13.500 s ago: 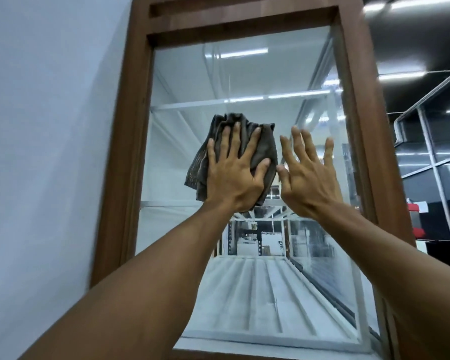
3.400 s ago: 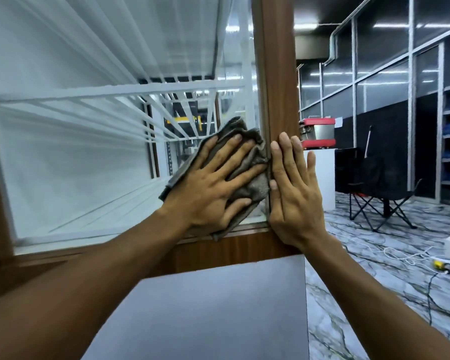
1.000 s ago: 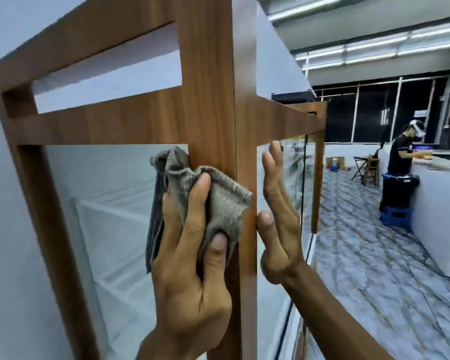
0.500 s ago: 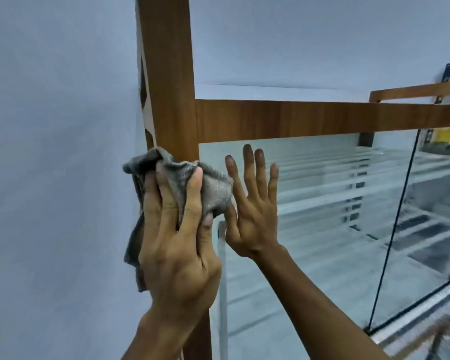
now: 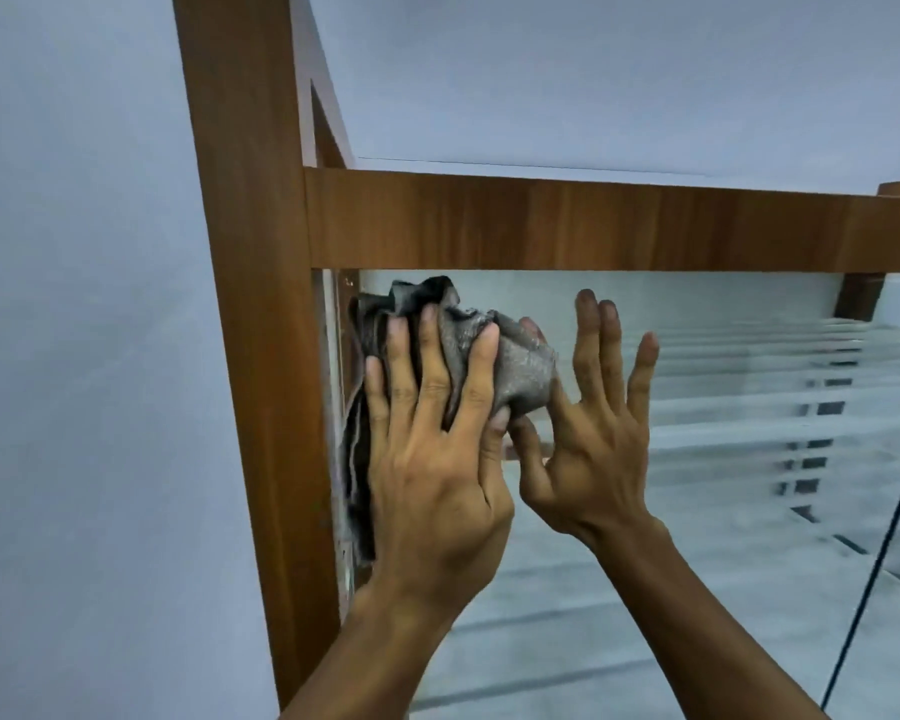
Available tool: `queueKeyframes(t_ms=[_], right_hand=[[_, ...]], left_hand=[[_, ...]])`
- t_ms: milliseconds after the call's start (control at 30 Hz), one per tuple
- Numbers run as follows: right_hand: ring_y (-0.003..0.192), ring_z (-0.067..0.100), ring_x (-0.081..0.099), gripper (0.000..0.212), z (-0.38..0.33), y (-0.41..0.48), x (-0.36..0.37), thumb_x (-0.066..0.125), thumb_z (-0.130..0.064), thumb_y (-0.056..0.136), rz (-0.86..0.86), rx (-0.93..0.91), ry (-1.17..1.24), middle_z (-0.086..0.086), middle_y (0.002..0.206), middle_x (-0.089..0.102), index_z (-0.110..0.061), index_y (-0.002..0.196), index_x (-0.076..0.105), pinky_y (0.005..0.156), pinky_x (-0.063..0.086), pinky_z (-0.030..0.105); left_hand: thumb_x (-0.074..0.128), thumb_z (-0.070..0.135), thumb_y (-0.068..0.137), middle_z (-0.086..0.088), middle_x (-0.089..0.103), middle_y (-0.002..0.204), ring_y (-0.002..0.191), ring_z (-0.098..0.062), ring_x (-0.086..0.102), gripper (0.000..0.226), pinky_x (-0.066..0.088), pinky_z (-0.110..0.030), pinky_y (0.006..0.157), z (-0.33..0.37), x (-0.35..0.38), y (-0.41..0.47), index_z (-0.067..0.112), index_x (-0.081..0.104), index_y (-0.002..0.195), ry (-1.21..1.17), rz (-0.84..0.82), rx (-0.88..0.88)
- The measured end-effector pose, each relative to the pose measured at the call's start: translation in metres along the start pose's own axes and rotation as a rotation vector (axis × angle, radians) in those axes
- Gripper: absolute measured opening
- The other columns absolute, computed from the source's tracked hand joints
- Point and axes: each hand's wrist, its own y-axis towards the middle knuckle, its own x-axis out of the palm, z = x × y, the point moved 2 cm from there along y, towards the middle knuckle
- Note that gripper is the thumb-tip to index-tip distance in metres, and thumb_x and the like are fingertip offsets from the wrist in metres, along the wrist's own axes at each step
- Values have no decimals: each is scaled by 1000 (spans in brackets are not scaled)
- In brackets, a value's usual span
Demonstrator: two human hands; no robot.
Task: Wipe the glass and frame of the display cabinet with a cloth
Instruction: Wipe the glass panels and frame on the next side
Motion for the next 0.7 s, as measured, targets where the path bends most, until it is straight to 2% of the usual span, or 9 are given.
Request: queueKeyframes(t_ms=[133, 233, 300, 333, 400, 467, 500, 633, 700], right_hand=[[157, 42, 10, 65, 43, -5, -9, 41, -44, 101, 29, 9, -42, 26, 167, 17, -14, 158, 34, 123, 4, 70], [158, 39, 8, 67, 53, -5, -9, 41, -46, 100, 27, -22, -49, 24, 167, 16, -16, 159, 31, 124, 1, 68], [158, 39, 7, 67, 53, -6, -7, 36, -48, 102, 11, -27, -69, 22, 168, 13, -18, 161, 25, 123, 1, 68], [158, 40, 6, 67, 53, -6, -6, 34, -49, 102, 4, -31, -76, 22, 169, 11, -18, 162, 23, 123, 2, 69], [158, 40, 6, 68, 55, -7, -5, 33, -49, 103, -10, -41, -75, 23, 169, 10, -19, 163, 21, 123, 3, 70], [158, 41, 7, 69, 56, -8, -6, 34, -49, 102, -22, -51, -50, 22, 170, 10, -20, 163, 21, 122, 3, 70], [158, 41, 7, 69, 57, -9, -6, 36, -49, 102, -24, -54, -34, 22, 170, 10, -21, 163, 22, 122, 4, 70], [158, 40, 7, 70, 57, -9, -6, 39, -47, 101, -28, -52, 7, 20, 171, 7, -21, 164, 22, 123, 1, 69], [159, 39, 4, 70, 56, -9, -7, 38, -47, 101, -41, -57, 8, 19, 171, 5, -21, 164, 21, 123, 0, 68]], left_hand=[[46, 39, 107, -14, 16, 170, 161, -31, 3, 58, -3, -48, 131, -13, 20, 6, 18, 36, 160, 206, 50, -21], [44, 42, 104, -14, 10, 170, 160, -31, 2, 68, -4, -44, 131, -19, 19, 11, 14, 24, 163, 275, 132, -112], [41, 45, 104, -13, 3, 171, 161, -32, -2, 72, -6, -47, 130, -6, 28, 15, 14, 15, 164, 304, 147, -194], [39, 46, 104, -14, 1, 171, 161, -32, -4, 73, -7, -48, 130, 4, 35, 15, 15, 13, 165, 306, 125, -187], [40, 46, 104, -15, 1, 172, 162, -32, -5, 73, -7, -49, 130, 18, 47, 10, 18, 13, 165, 302, 19, -48], [42, 46, 102, -14, 4, 173, 162, -31, -2, 74, -5, -48, 131, 7, 44, 6, 20, 13, 165, 309, -54, 87], [42, 46, 102, -13, 6, 172, 162, -30, -1, 74, -4, -47, 131, -3, 38, 7, 20, 13, 165, 324, -43, 82], [35, 46, 105, -10, 2, 172, 162, -27, -2, 74, -3, -47, 131, -5, 30, 21, 14, 7, 165, 364, 180, -282], [34, 47, 105, -11, -3, 172, 162, -30, -5, 75, -3, -50, 131, 15, 44, 23, 13, 7, 165, 391, 164, -298]])
